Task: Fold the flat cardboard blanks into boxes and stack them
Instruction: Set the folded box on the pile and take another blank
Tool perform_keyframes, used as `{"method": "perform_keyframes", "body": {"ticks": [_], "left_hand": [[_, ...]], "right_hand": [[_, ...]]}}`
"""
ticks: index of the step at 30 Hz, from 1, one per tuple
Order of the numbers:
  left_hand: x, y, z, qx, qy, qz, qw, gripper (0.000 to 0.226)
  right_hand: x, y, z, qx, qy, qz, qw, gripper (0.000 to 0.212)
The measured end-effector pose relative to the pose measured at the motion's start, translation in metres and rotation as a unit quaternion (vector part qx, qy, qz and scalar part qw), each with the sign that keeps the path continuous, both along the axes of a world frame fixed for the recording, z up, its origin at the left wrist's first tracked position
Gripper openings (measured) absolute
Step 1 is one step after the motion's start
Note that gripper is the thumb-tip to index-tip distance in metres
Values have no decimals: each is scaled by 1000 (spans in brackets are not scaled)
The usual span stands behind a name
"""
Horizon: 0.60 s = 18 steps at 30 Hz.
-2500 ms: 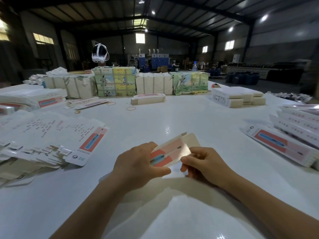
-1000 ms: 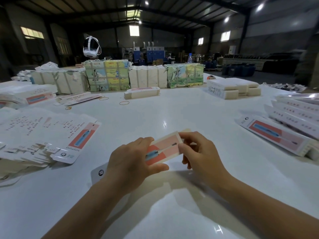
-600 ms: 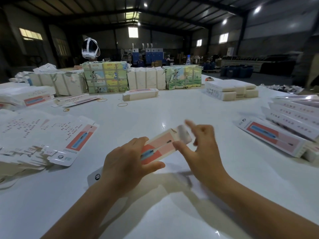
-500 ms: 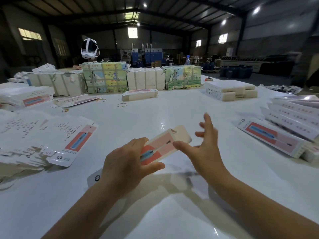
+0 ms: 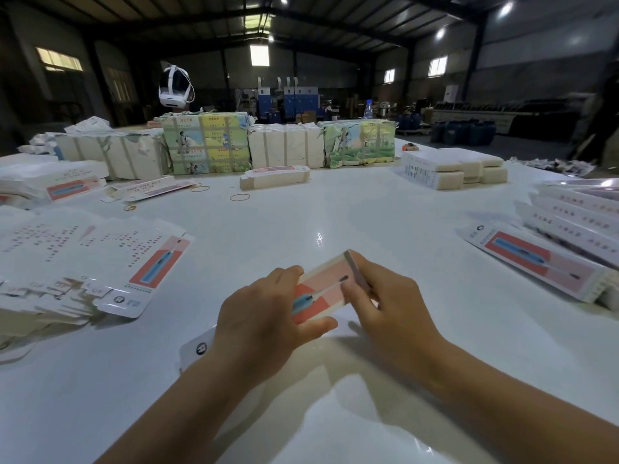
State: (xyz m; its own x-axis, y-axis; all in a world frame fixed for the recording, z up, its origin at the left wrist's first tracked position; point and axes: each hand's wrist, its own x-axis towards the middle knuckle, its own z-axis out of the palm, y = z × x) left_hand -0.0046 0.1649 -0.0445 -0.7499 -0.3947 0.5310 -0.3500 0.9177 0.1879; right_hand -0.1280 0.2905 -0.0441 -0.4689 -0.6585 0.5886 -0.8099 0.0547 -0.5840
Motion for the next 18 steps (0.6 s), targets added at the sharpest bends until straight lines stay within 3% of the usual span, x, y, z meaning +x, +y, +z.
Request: {"method": "perform_keyframes", "body": {"ticks": [2,4,7,11,15,18], "left_hand": [[0,2,0,-6,3,9,1000,87],[0,3,1,-7,5,14,1000,86],[1,3,3,-15,8,35,999,82],[3,5,4,-23,6,44,999,72],[3,7,4,-31,-3,49,998,70],[1,8,4,-36,-8,44,998,71]], "right_hand": [[3,-2,0,8,50,-14,999,36],[5,-2,-1,6,36,-12,999,41],[4,-1,0,-18,-135,49,989,37],[-1,-3,8,-87,-391,144,905,32],[-4,-3,11,-116,-451,133,875,22],[-6,-4,8,-122,-460,112,872,30]]}}
